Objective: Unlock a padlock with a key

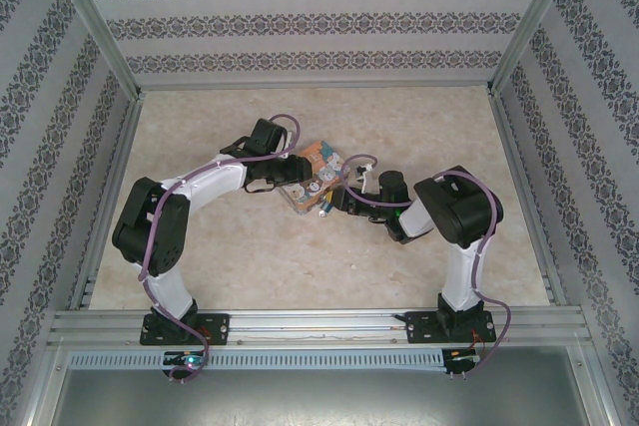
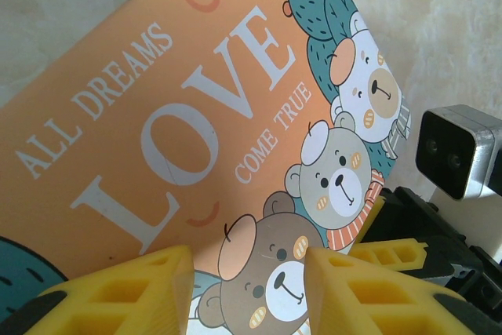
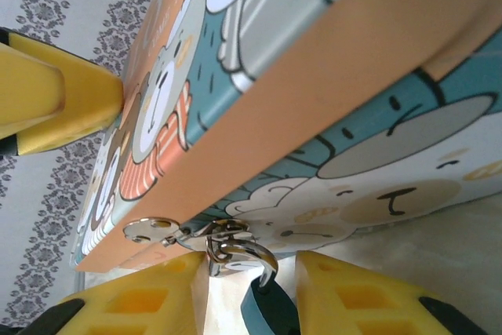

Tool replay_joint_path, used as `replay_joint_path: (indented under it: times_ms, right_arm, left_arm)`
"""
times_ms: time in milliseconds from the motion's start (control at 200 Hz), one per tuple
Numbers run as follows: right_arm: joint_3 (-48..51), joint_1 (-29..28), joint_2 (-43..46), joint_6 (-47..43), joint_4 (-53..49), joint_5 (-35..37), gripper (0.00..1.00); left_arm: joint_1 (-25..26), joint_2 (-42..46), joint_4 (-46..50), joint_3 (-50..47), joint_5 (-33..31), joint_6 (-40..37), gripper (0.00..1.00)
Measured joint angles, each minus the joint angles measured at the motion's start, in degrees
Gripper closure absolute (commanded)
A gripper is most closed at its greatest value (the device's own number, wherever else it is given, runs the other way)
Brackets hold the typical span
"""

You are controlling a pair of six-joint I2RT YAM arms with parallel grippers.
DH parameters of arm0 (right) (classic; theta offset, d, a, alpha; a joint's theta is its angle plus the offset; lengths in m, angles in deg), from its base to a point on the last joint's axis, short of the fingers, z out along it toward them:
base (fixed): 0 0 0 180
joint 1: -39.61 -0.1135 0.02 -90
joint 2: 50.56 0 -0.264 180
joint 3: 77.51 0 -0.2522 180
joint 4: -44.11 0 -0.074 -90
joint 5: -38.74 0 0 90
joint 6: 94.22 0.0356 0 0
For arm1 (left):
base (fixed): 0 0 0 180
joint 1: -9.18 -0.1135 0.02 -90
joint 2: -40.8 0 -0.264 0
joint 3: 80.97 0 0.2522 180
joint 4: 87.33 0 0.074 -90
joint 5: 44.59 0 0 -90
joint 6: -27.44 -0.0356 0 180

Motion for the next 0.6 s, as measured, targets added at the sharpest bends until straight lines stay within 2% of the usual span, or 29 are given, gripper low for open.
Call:
replay_joint_path:
  times_ms: [350,600]
  right_arm:
    - [-0.5,-0.3,-2.7,2.1,5.0,-1.5,0.67]
    - [-0.5,-0.4,-2.8,2.3,5.2,-1.8,0.77]
  left_arm:
    - [0.0,-0.1,0.0,0.0,0.0,0.0,0.59]
    - [0.0,-0.1,0.0,0.0,0.0,0.0,0.59]
